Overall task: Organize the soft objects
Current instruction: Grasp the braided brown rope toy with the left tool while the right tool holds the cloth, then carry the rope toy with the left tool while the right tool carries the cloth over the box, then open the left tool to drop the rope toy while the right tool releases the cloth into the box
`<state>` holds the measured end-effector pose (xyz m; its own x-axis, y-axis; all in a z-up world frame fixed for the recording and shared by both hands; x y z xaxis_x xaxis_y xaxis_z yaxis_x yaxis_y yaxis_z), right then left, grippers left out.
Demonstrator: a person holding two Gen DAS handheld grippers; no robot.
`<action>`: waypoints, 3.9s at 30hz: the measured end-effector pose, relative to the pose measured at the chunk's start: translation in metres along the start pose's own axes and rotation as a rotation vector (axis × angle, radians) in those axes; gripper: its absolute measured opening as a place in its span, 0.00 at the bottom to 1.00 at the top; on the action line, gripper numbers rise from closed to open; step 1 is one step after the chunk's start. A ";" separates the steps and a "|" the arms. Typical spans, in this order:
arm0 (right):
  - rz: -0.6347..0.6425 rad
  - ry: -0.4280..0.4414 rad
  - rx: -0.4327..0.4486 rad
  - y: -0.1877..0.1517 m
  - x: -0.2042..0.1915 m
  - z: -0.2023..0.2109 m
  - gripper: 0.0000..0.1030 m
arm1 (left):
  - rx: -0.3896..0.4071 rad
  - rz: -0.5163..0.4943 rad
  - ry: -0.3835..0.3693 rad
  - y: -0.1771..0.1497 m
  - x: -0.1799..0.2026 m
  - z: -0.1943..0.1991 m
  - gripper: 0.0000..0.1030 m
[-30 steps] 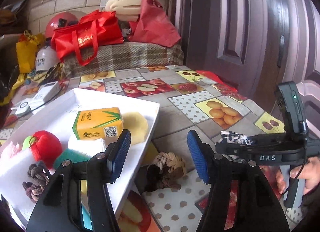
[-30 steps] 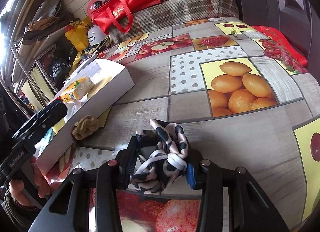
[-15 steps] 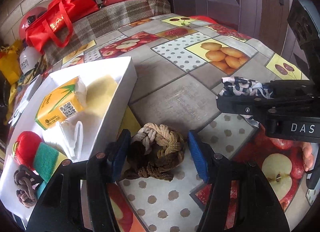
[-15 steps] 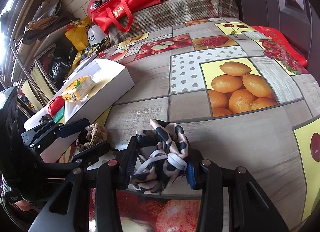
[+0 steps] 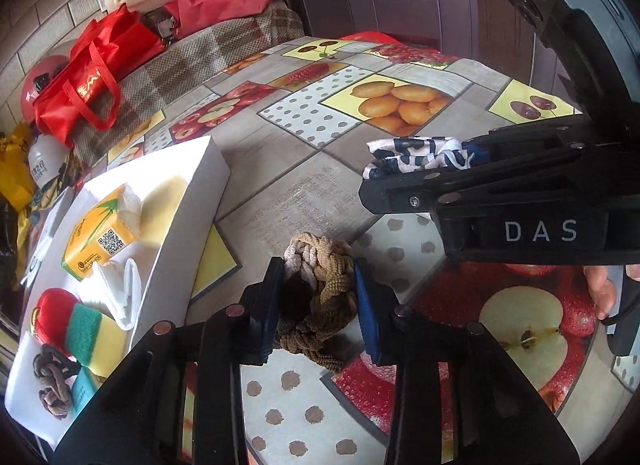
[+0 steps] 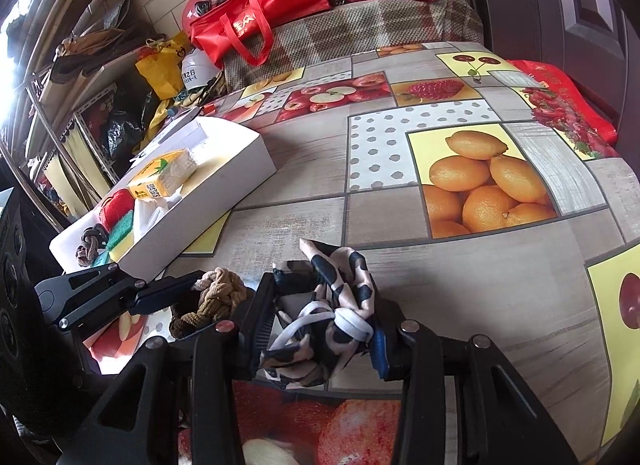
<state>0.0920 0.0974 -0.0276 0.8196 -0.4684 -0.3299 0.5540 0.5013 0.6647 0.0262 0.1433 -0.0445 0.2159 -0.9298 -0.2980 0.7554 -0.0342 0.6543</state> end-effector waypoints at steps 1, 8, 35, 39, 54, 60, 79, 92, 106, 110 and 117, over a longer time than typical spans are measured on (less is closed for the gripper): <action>0.006 0.001 0.018 0.001 -0.001 0.004 0.40 | 0.020 -0.007 0.014 0.001 0.001 0.004 0.32; 0.102 -0.079 0.237 -0.001 -0.020 0.044 0.40 | 0.265 0.013 0.151 0.005 -0.009 0.057 0.33; 0.289 -0.214 0.427 -0.028 -0.091 0.071 0.40 | 0.402 0.422 0.303 -0.070 -0.098 0.129 0.33; 0.313 -0.216 0.423 -0.030 -0.102 0.066 0.40 | 0.401 0.445 0.326 -0.079 -0.110 0.131 0.33; 0.390 -0.165 0.389 -0.027 -0.154 0.031 0.41 | 0.373 0.545 0.421 -0.114 -0.166 0.136 0.33; 0.399 -0.148 0.379 -0.023 -0.166 0.019 0.41 | 0.360 0.584 0.448 -0.126 -0.190 0.134 0.33; 0.410 -0.068 0.333 -0.003 -0.208 -0.025 0.41 | 0.323 0.596 0.466 -0.117 -0.230 0.105 0.33; 0.330 -0.074 0.256 0.032 -0.207 -0.071 0.42 | 0.258 0.628 0.443 -0.109 -0.255 0.076 0.34; 0.359 -0.119 0.288 0.035 -0.212 -0.072 1.00 | 0.281 0.662 0.583 -0.115 -0.258 0.090 1.00; 0.361 -0.120 0.323 0.035 -0.214 -0.066 1.00 | 0.313 0.672 0.617 -0.118 -0.257 0.098 1.00; 0.342 -0.128 0.415 0.034 -0.210 -0.047 1.00 | 0.377 0.689 0.659 -0.124 -0.251 0.117 1.00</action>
<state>-0.0544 0.2474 0.0331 0.9043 -0.4265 0.0182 0.1340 0.3240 0.9365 -0.1941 0.3380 0.0303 0.9123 -0.4089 -0.0231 0.1199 0.2127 0.9697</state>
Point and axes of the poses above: each gripper's, at about its wrist camera, not at the fingertips, and z roughly against the way its jaws point, x to its right, y to its top, the point moved 6 cm from there along -z, roughly the way its jaws point, and after that the axes turned 5 degrees about -z, right-handed, at the moved point
